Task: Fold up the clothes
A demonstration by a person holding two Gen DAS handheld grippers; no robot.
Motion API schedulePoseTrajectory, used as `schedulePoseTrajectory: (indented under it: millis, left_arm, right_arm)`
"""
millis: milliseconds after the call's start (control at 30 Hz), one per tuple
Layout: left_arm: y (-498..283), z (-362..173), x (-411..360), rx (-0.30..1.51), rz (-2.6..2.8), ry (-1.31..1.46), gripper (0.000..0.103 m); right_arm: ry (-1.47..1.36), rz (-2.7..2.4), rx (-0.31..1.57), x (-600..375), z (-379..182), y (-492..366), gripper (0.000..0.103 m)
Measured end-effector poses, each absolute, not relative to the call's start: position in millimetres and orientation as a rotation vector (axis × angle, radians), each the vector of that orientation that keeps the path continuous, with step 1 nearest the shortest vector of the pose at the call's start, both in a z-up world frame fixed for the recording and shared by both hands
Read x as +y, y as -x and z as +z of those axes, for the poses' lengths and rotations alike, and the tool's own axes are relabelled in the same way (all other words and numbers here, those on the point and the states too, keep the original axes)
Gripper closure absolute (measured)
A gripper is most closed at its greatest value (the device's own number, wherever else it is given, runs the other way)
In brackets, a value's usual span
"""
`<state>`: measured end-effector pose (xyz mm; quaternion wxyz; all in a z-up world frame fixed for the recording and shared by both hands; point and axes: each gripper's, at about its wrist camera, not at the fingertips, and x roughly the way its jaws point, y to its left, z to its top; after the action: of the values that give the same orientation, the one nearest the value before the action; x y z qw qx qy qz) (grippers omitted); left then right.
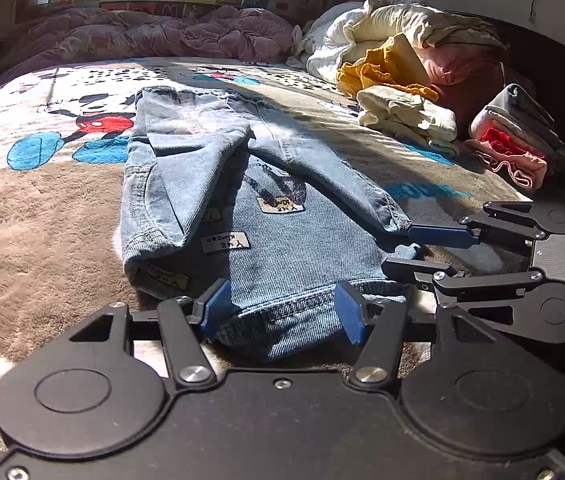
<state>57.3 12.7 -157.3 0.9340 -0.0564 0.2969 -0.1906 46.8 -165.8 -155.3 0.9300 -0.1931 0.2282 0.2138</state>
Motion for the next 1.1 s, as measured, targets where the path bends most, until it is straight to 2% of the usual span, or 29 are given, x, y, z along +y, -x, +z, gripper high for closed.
schedulePoseTrajectory:
  millis: [67, 200, 333, 400, 533, 667, 733, 867, 967, 1100]
  left_arm:
    - [-55.7, -151.8, 17.4, 0.597, -0.391, 0.162, 0.044]
    - [-55.5, -140.3, 22.2, 0.571, -0.321, 0.208, 0.032]
    - [-66.2, -130.9, 41.0, 0.587, -0.332, 0.397, 0.030]
    - [-75.4, -125.7, 51.7, 0.595, -0.326, 0.471, 0.029]
    - [-112.2, -112.6, 65.9, 0.629, -0.213, 0.466, 0.029]
    - [-157.6, -91.0, 73.7, 0.591, -0.181, 0.413, 0.031]
    - [-184.0, -80.3, 76.0, 0.587, -0.172, 0.392, 0.033]
    - [-239.7, -68.1, 78.2, 0.605, -0.141, 0.341, 0.045]
    - [-278.0, -70.7, 75.3, 0.631, -0.085, 0.279, 0.064]
    - [-318.5, -86.7, 74.2, 0.671, -0.074, 0.254, 0.070]
  right_arm:
    - [0.298, 0.443, 0.483, -176.7, -145.5, -47.5, 0.065]
    - [-0.089, 0.436, 0.493, -215.9, -126.6, -60.4, 0.062]
    - [-0.369, 0.472, 0.463, -248.0, -129.8, -78.6, 0.043]
    - [-0.431, 0.456, 0.516, -255.0, -137.5, -95.2, 0.041]
    - [-0.483, 0.466, 0.484, -262.0, -140.9, -122.1, 0.040]
    - [-0.523, 0.487, 0.487, -261.2, -144.6, -149.8, 0.040]
    - [-0.532, 0.500, 0.491, -258.2, -145.4, -159.3, 0.040]
    - [-0.529, 0.530, 0.498, -251.5, -144.5, -172.0, 0.040]
    - [-0.525, 0.534, 0.527, -248.4, -148.2, -180.5, 0.040]
    - [-0.539, 0.521, 0.563, -249.2, -156.0, -186.5, 0.040]
